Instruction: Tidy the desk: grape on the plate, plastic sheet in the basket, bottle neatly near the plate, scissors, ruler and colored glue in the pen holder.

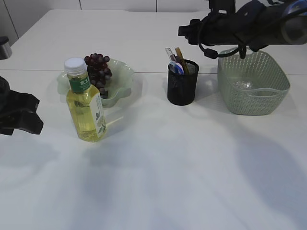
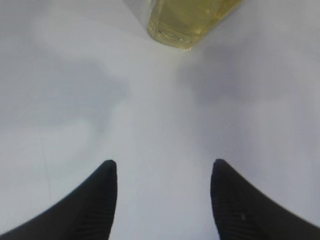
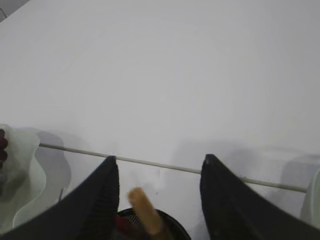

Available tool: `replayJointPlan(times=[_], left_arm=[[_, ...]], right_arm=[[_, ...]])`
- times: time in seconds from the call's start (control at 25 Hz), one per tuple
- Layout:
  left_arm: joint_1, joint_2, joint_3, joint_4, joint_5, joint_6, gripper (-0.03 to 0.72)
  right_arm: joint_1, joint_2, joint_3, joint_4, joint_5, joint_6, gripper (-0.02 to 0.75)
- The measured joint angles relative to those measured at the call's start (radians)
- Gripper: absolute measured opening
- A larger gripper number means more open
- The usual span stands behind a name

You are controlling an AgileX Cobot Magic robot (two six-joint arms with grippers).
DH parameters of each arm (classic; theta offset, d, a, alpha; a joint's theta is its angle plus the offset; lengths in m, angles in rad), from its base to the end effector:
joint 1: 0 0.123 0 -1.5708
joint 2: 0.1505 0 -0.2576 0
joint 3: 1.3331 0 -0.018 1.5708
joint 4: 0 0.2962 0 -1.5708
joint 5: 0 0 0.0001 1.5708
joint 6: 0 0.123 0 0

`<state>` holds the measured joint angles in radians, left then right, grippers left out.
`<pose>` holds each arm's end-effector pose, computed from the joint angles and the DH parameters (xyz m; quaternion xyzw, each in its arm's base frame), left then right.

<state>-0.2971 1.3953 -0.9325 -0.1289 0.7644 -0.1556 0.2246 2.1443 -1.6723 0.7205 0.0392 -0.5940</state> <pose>0.3097 -0.1063 0.1775 0.0331 0.9750 -0.1000 0.1958 0.5496 0.1289 0.1719 -0.0483 0.8360 0.1060 0.5363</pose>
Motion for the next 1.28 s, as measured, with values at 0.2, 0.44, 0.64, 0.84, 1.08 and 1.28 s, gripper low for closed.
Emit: replayJointPlan(times=[0.2,0.44,0.64,0.84,1.08,1.28], left_arm=[[0.0,0.0,0.0,0.0,0.0,0.0,0.434],[0.0,0.0,0.0,0.004,0.01,0.0,0.433],[0.0,0.0,0.0,0.03,0.041,0.0,0.433],[0.0,0.0,0.0,0.046,0.051,0.0,0.432],[0.022,-0.014,0.0,0.074,0.051,0.0,0.432],[0.131,-0.06,0.0,0.096,0.051,0.0,0.432]], right_arm=[[0.0,0.0,-0.002,0.032,0.11,-0.002,0.431],[0.0,-0.039,-0.008,0.02,0.368,0.102,0.431],[0.0,-0.119,-0.011,-0.221,0.556,0.366,0.431],[0.0,-0.201,-0.011,-0.523,0.754,0.577,0.431],[0.0,-0.272,-0.011,-0.71,0.954,0.623,0.43],[0.0,-0.335,0.061,-0.752,1.018,0.625,0.43]])
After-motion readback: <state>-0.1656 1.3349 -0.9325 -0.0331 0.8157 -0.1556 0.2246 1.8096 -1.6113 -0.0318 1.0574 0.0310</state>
